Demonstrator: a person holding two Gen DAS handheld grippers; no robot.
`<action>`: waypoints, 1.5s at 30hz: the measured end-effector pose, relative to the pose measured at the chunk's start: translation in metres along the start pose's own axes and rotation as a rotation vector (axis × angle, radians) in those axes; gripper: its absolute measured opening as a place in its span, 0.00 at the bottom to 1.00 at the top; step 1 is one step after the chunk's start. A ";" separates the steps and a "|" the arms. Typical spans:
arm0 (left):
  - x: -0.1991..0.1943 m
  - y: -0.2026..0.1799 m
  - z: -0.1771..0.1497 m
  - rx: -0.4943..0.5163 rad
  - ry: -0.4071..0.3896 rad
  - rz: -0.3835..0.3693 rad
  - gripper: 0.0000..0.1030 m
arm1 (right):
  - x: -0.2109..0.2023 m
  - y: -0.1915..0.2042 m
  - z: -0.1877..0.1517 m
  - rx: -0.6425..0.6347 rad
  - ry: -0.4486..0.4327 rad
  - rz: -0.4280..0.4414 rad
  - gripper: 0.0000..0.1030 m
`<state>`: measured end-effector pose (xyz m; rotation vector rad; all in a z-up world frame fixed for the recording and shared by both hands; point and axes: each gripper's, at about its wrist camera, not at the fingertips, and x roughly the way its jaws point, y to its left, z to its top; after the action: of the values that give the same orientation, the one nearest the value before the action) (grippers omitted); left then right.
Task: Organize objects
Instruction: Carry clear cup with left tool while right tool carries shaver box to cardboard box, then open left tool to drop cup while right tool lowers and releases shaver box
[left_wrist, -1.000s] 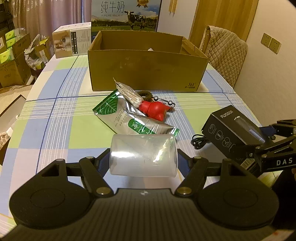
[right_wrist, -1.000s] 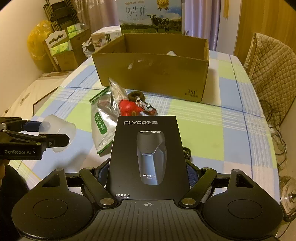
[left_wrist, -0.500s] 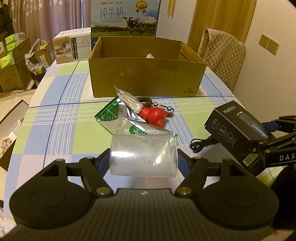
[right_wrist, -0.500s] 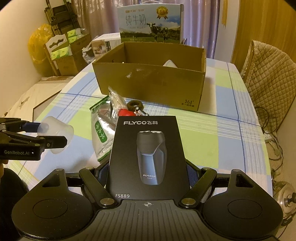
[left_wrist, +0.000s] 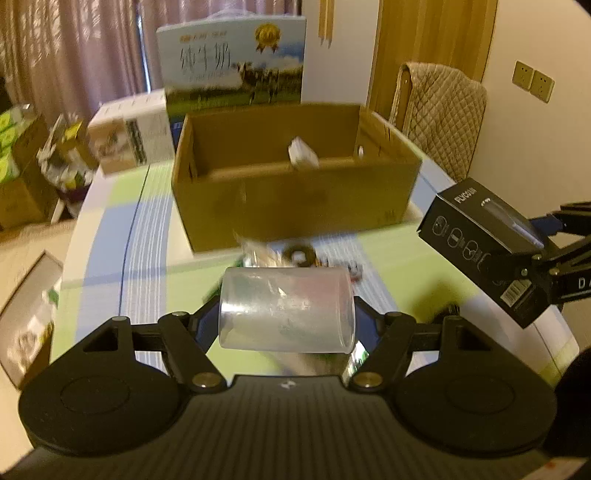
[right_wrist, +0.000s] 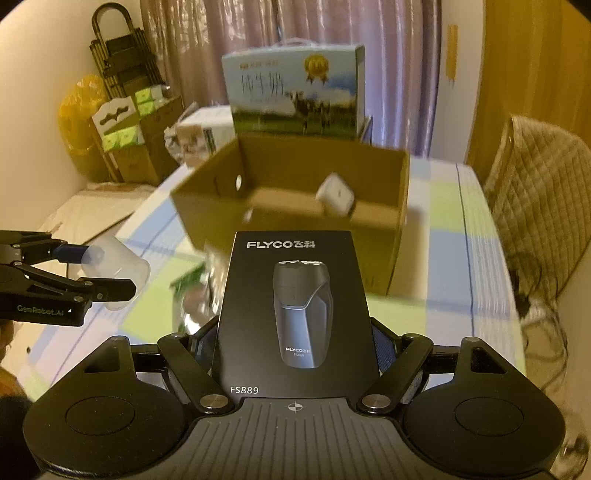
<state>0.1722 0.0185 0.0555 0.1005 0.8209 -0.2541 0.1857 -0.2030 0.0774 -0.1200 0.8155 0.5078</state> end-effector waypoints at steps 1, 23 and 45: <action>0.002 0.002 0.012 0.011 -0.009 -0.004 0.66 | 0.003 -0.003 0.012 -0.008 -0.007 -0.002 0.74; 0.111 0.042 0.160 0.053 -0.027 0.019 0.66 | 0.123 -0.059 0.135 0.030 -0.015 -0.096 0.74; 0.164 0.056 0.167 -0.009 -0.034 -0.021 0.77 | 0.159 -0.079 0.136 0.112 -0.003 -0.109 0.74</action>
<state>0.4128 0.0111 0.0479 0.0795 0.7897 -0.2711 0.4053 -0.1704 0.0491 -0.0593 0.8275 0.3585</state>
